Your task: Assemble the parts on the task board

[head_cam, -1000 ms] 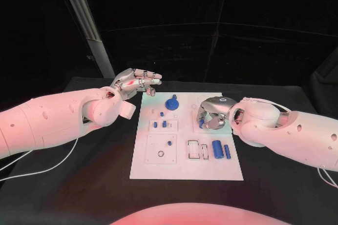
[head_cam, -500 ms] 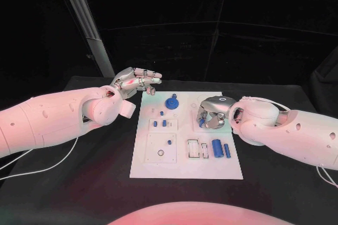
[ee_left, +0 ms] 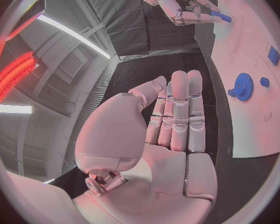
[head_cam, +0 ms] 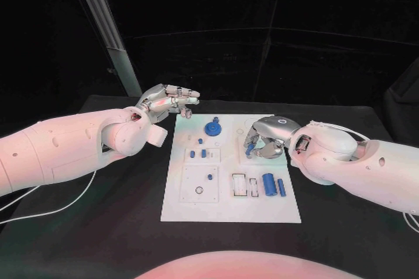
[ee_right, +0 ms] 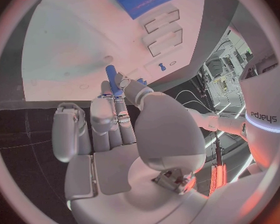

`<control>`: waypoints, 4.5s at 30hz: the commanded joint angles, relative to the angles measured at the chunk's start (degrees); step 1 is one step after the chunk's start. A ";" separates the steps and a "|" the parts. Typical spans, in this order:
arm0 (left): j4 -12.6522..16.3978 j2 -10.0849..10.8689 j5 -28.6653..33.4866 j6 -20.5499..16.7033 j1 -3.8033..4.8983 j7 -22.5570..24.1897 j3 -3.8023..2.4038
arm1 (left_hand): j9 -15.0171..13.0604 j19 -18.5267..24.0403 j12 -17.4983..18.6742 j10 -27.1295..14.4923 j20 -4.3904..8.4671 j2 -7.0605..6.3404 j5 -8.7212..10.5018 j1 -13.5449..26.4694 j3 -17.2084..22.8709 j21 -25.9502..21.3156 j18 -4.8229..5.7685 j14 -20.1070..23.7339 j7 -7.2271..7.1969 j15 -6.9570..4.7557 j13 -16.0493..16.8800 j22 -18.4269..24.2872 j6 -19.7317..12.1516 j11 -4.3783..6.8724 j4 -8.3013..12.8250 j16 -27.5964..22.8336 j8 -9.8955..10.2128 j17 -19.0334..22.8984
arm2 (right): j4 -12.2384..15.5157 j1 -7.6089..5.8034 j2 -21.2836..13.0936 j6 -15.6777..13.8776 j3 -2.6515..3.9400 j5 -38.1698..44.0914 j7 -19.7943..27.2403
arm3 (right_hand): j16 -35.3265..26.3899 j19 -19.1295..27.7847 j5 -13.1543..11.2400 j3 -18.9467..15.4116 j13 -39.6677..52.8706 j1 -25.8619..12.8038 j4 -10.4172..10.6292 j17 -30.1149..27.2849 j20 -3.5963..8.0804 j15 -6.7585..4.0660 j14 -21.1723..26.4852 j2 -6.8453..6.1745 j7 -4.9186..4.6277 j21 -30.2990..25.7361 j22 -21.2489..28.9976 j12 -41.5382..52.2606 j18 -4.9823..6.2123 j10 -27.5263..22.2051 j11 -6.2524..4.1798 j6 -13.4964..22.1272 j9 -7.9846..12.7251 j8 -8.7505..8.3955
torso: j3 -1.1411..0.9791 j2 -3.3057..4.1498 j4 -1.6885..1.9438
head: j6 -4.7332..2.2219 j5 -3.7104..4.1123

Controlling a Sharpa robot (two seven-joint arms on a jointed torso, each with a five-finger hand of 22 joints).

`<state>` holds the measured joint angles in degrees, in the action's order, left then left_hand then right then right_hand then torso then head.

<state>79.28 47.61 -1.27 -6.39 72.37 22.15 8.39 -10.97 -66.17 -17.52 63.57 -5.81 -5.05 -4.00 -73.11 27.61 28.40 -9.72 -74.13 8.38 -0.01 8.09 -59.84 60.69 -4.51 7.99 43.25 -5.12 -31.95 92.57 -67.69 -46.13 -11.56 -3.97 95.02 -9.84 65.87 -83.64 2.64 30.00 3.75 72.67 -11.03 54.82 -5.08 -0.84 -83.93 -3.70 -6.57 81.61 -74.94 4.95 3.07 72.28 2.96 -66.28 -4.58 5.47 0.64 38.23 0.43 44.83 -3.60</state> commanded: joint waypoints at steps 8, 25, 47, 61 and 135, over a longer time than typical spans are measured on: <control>-0.16 -0.13 0.22 0.45 0.03 0.00 -0.03 | 0.03 0.36 -0.38 -0.42 -0.14 0.56 0.19 0.17 -0.25 -0.30 -0.70 0.43 0.32 -0.03 0.08 0.08 -0.13 -0.15 0.11 -0.30 0.25 0.07 | 6.61 -0.16 -1.93 -5.76 1.30 -3.54 2.16 | 0.14 -0.21 0.07 0.34 0.00 0.18 -0.07 -0.16 0.21 -0.52 -0.96 0.30 -0.03 0.22 -4.49 -0.08 -0.26 0.46 0.04 -0.33 -0.03 0.02 | 0.00 0.00 0.00 | -0.21 -0.22; -0.23 -0.67 0.22 0.63 0.02 0.12 -0.02 | 0.03 0.36 -0.38 -0.42 -0.14 0.56 0.19 0.17 -0.25 -0.30 -0.70 0.43 0.32 -0.03 0.08 0.08 -0.13 -0.15 0.11 -0.30 0.25 0.07 | 6.67 2.52 8.41 -3.63 0.93 -3.80 5.72 | -0.05 -0.10 0.09 0.65 -0.10 0.01 -0.15 -0.59 0.25 -0.46 -0.78 0.28 -0.19 0.13 -4.38 -0.78 -0.24 0.20 0.22 -0.01 0.12 -0.44 | 0.06 0.15 0.11 | 0.07 -1.88; -0.28 -1.04 0.22 0.79 0.03 0.07 -0.02 | 0.03 0.35 -0.40 -0.44 -0.15 0.60 0.19 0.17 -0.27 -0.35 -0.70 0.43 0.33 -0.03 0.08 0.11 -0.13 -0.16 0.13 -0.33 0.27 0.09 | 2.49 5.06 13.19 3.21 -0.64 -0.94 4.99 | 0.01 0.00 0.09 0.97 -0.12 -0.01 -0.27 -0.63 0.22 -0.34 -0.73 0.35 -0.34 0.04 -4.28 -1.19 -0.21 -0.02 0.37 0.20 0.21 -0.76 | 0.00 0.17 -0.01 | 0.88 -3.21; -0.36 -1.17 0.22 0.88 0.03 -0.02 -0.02 | 0.03 0.34 -0.43 -0.48 -0.15 0.65 0.20 0.18 -0.30 -0.41 -0.70 0.44 0.35 -0.02 0.08 0.16 -0.14 -0.17 0.16 -0.36 0.30 0.12 | 1.65 5.21 14.17 4.70 -0.68 1.18 3.49 | 0.02 0.06 0.09 1.01 -0.11 -0.04 -0.26 -0.65 0.21 -0.31 -0.72 0.38 -0.34 -0.04 -4.18 -1.23 -0.19 -0.03 0.39 0.18 0.21 -0.77 | 0.00 0.14 0.05 | 1.19 -3.21; -0.23 -0.39 0.22 1.47 0.02 -0.81 0.01 | 0.05 0.31 -0.47 -0.66 -0.19 0.60 0.23 0.29 -0.46 -0.57 -0.70 0.46 0.40 0.02 0.08 0.30 -0.27 -0.23 0.25 -0.44 0.43 0.19 | 14.41 3.89 -9.88 -8.05 -1.12 -25.67 -2.12 | 4.74 -1.81 0.15 -13.29 6.81 -8.63 6.70 3.92 1.84 -2.56 -1.89 -4.26 1.23 1.76 -6.59 12.99 -0.80 8.81 -2.17 3.71 -0.56 -0.10 | 0.23 -0.32 -0.58 | -0.19 0.47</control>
<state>78.93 47.22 -1.26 -5.52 72.33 21.15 8.44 -10.97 -66.17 -17.74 63.37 -5.81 -4.85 -4.00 -72.91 27.44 28.18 -9.72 -74.13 8.58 -0.01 8.09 -59.60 60.49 -4.72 8.15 43.03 -4.89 -31.84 106.58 -63.71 -55.73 -17.00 -5.08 78.51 -7.84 70.35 -83.98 2.54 16.80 9.98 64.46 -4.75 58.42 -3.53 -3.11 -83.97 -7.90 -5.57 83.05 -74.95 17.09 3.00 80.23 1.04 -62.14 -4.99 5.17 0.75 38.07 0.12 44.85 -3.69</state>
